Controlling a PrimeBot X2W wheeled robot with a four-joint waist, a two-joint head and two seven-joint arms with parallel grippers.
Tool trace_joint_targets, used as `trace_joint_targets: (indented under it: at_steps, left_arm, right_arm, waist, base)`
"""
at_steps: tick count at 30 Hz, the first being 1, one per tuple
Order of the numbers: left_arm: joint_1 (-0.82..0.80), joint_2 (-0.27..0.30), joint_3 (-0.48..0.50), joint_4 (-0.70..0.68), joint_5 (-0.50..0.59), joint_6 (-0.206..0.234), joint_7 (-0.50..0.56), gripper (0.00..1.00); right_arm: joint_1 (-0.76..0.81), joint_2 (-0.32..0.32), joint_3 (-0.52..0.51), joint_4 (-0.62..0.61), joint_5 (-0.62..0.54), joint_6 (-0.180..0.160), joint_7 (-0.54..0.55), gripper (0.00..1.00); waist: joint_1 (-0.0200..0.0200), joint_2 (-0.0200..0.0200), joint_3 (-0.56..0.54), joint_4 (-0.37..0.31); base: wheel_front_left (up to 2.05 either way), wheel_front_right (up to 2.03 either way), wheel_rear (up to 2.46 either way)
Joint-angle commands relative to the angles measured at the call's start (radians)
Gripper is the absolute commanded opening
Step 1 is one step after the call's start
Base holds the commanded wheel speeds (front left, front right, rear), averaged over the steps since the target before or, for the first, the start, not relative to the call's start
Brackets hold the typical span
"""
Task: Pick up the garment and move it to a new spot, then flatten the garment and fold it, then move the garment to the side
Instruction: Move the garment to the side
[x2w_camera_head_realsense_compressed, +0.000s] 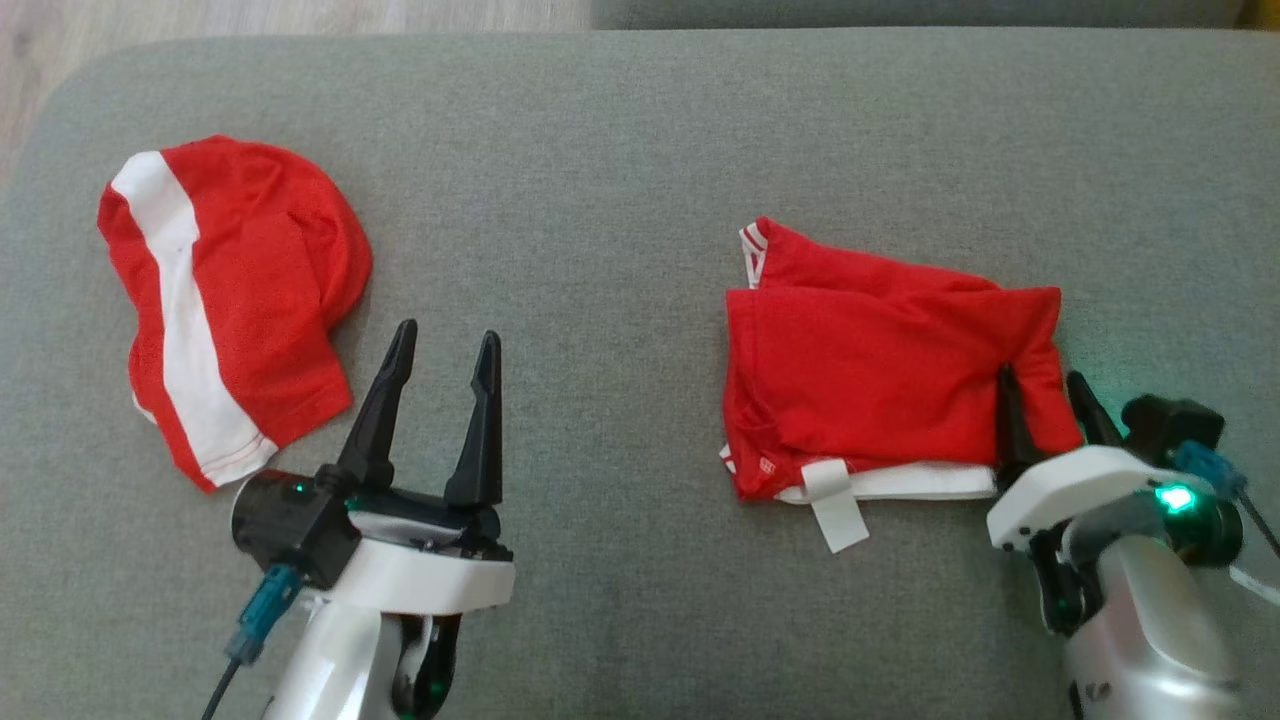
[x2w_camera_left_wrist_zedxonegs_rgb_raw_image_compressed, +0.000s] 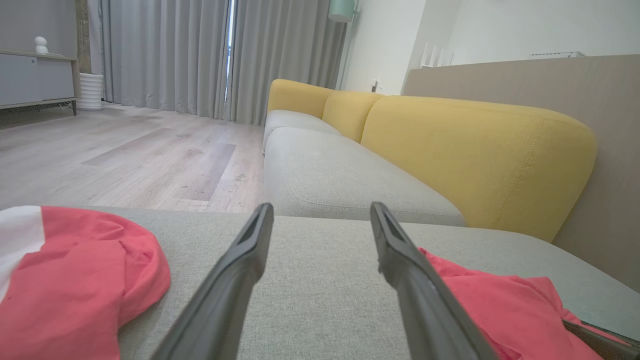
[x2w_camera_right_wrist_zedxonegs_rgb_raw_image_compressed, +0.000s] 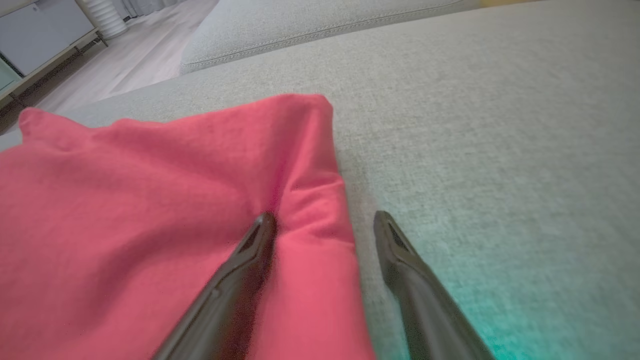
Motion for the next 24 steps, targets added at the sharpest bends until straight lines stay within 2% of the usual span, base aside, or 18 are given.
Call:
trace_joint_targets:
  at_steps: [1, 2, 3, 4, 8, 13, 17, 24]
  left_arm:
    - [-0.036, 0.002, 0.034, -0.032, 0.009, -0.001, -0.005, 1.0]
    - [-0.038, 0.002, 0.035, -0.032, 0.01, -0.001, -0.005, 1.0]
    - [-0.039, 0.002, 0.035, -0.031, 0.01, -0.002, -0.005, 1.0]
    - [-0.039, 0.002, 0.035, -0.03, 0.01, -0.002, -0.005, 1.0]
    - [-0.04, 0.002, 0.035, -0.032, 0.014, -0.002, -0.005, 1.0]
    - [-0.047, 0.002, 0.035, -0.043, 0.018, -0.002, -0.005, 1.0]
    - [-0.057, 0.002, 0.027, -0.053, 0.019, -0.002, -0.005, 1.0]
    - [-0.082, 0.002, 0.009, -0.07, 0.018, -0.001, -0.005, 1.0]
  right_arm:
    - [-0.03, 0.001, 0.046, 0.011, 0.001, -0.001, 0.002, 1.0]
    - [-0.036, 0.001, 0.054, 0.026, 0.0, -0.001, 0.0, 0.89]
    - [-0.042, 0.001, 0.062, 0.038, -0.005, -0.001, -0.004, 0.22]
    - [-0.049, 0.001, 0.069, 0.046, -0.012, -0.001, -0.01, 0.0]
    - [-0.086, -0.009, 0.071, 0.053, -0.067, -0.001, -0.052, 0.0]
    - [-0.136, -0.081, 0.076, 0.021, -0.122, -0.001, -0.075, 0.0]
    - [-0.175, -0.186, 0.08, -0.001, -0.132, -0.001, -0.055, 0.0]
    - [-0.221, -0.409, 0.051, 0.023, -0.122, -0.001, -0.009, 0.0]
  waist:
    - [-0.0001, 0.0, 0.004, -0.001]
    - [-0.0001, 0.0, 0.006, -0.002]
    - [-0.0001, 0.0, 0.006, -0.004]
    - [-0.0001, 0.0, 0.006, -0.008]
    - [-0.0001, 0.0, 0.0, -0.029]
    - [-0.0001, 0.0, -0.006, -0.061]
    - [-0.0001, 0.0, 0.0, -0.081]
    - [-0.0001, 0.0, 0.037, -0.092]
  base:
    - [0.0, 0.0, 0.0]
    - [0.0, 0.0, 0.0]
    - [0.0, 0.0, 0.0]
    - [0.0, 0.0, 0.0]
    - [0.0, 0.0, 0.0]
    - [0.0, 0.0, 0.0]
    - [0.0, 0.0, 0.0]
    - [0.0, 0.0, 0.0]
